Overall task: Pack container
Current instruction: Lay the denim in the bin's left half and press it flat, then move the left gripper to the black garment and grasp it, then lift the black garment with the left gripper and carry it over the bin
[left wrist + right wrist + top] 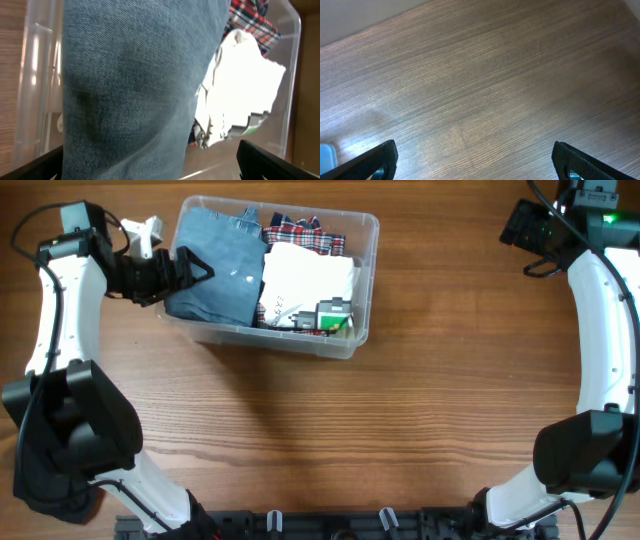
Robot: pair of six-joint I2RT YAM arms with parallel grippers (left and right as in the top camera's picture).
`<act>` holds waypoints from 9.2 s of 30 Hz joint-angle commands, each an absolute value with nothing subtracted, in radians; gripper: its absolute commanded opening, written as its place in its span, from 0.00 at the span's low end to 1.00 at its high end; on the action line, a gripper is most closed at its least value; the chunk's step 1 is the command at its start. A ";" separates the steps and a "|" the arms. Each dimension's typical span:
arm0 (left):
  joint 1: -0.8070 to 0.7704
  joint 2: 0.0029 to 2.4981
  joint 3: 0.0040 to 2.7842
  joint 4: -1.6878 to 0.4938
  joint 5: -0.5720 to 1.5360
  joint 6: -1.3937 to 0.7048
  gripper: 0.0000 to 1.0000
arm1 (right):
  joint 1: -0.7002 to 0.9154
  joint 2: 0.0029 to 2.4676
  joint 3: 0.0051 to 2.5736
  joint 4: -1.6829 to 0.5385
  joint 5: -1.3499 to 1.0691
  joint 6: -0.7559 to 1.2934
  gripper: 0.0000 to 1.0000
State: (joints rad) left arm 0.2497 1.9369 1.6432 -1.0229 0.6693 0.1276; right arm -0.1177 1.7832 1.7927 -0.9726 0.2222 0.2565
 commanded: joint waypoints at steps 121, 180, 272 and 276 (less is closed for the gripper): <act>0.673 1.697 1.227 -1.390 -0.270 -1.375 1.00 | -0.117 1.777 1.792 -0.973 0.236 0.263 1.00; 0.758 1.371 0.605 -0.633 -0.315 -1.185 0.99 | -0.117 1.777 1.792 -0.973 0.236 0.263 1.00; -0.012 1.050 0.727 0.226 0.148 -0.615 0.04 | -0.118 1.777 1.792 -0.970 0.236 0.263 1.00; -0.075 1.122 0.738 0.334 0.148 -0.613 0.04 | -0.118 1.777 1.792 -0.970 0.236 0.263 1.00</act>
State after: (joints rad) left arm -0.0257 1.0679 0.7193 0.2966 0.1528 -0.5922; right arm -0.1177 1.7832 1.7916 -0.9714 0.2222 0.2565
